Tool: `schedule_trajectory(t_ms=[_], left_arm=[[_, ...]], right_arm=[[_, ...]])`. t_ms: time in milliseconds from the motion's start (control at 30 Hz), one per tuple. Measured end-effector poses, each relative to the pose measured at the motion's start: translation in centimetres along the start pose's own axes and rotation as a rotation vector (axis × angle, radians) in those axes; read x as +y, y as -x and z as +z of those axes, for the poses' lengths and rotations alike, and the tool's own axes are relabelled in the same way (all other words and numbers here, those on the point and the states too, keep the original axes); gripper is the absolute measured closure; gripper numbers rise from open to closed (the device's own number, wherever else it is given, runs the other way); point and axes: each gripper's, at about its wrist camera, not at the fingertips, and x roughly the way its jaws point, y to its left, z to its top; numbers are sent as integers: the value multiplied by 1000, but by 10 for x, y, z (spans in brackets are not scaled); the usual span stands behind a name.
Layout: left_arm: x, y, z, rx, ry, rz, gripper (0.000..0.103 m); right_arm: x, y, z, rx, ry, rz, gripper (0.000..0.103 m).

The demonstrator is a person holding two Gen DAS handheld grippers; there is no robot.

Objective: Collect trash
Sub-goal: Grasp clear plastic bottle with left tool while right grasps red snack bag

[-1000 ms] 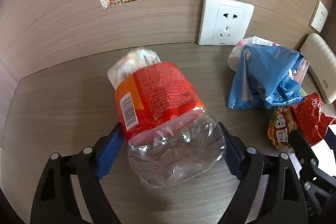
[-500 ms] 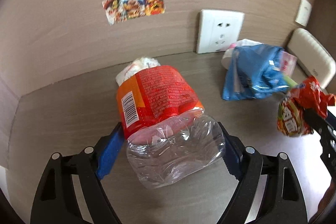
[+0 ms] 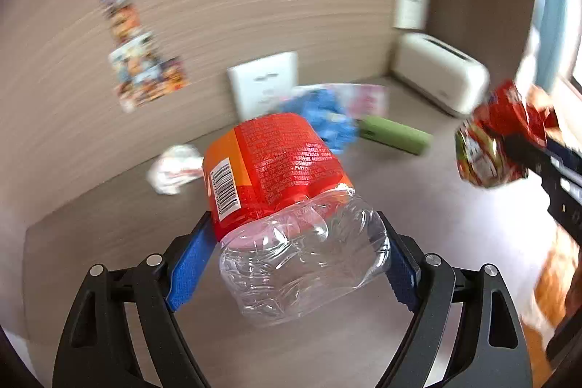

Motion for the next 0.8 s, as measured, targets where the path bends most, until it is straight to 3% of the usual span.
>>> schedule_trajectory(t_ms=[467,800], left_arm=[[-138,31,-24,-16,-305,-259,21],[-235,46,-69,22,-549,-442,21]], right_arm=[[-88,101,-69,19,-156,-249,58],[-136,156,-138,92,-277,-416,58]])
